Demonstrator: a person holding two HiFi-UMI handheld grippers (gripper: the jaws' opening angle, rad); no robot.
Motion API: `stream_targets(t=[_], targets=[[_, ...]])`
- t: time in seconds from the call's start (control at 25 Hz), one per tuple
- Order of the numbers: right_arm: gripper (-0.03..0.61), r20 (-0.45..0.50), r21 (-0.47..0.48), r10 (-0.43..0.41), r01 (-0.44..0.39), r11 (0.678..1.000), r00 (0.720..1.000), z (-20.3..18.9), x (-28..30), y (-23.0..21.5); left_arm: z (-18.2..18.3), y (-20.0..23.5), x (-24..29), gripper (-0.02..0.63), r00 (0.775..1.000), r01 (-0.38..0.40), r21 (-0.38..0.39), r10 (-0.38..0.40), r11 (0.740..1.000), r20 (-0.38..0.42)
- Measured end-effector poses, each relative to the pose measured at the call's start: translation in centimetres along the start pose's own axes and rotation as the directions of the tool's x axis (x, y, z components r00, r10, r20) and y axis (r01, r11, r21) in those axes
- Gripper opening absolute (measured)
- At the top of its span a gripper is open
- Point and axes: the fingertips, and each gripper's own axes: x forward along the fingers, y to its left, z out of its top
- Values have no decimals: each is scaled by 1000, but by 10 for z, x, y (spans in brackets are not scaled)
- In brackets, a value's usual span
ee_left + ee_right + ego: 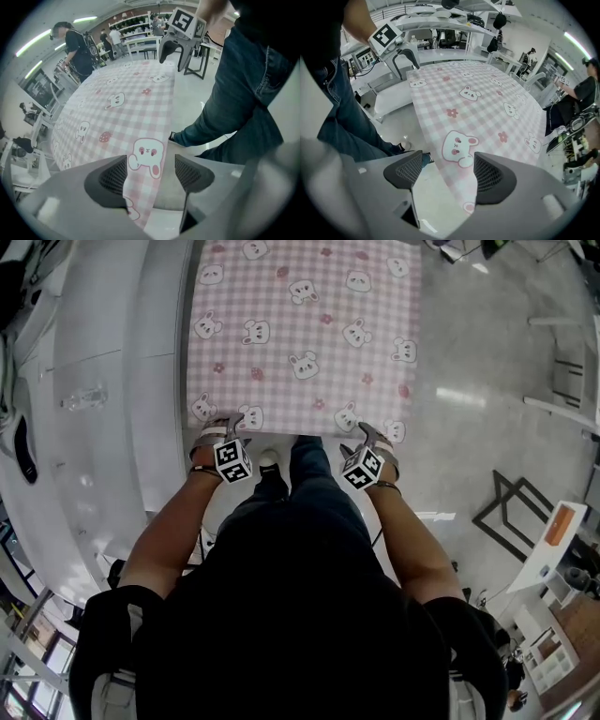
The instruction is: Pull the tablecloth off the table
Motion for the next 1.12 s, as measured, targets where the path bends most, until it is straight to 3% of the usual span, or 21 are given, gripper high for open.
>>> stream_targets(t=[0.48,0.64,0.84,1.12], targets=[[421,-63,-97,-37,31,995,997,-11,32,-3,-13,-1,44,344,998,-21,31,22,999,-53],[425,-98,-140,-57,42,989,994,-15,42,-7,-24,7,53,356,991,-73,70,80,995,-107],[451,-175,-285,-130,76,956,976,-29,57,-11,-25,15,57,365,985,-87,107,102,990,-138],[416,-157,-338,-150,90,937,976,-19,52,-13,-13,12,52,365,991,-61,139,77,988,-111]])
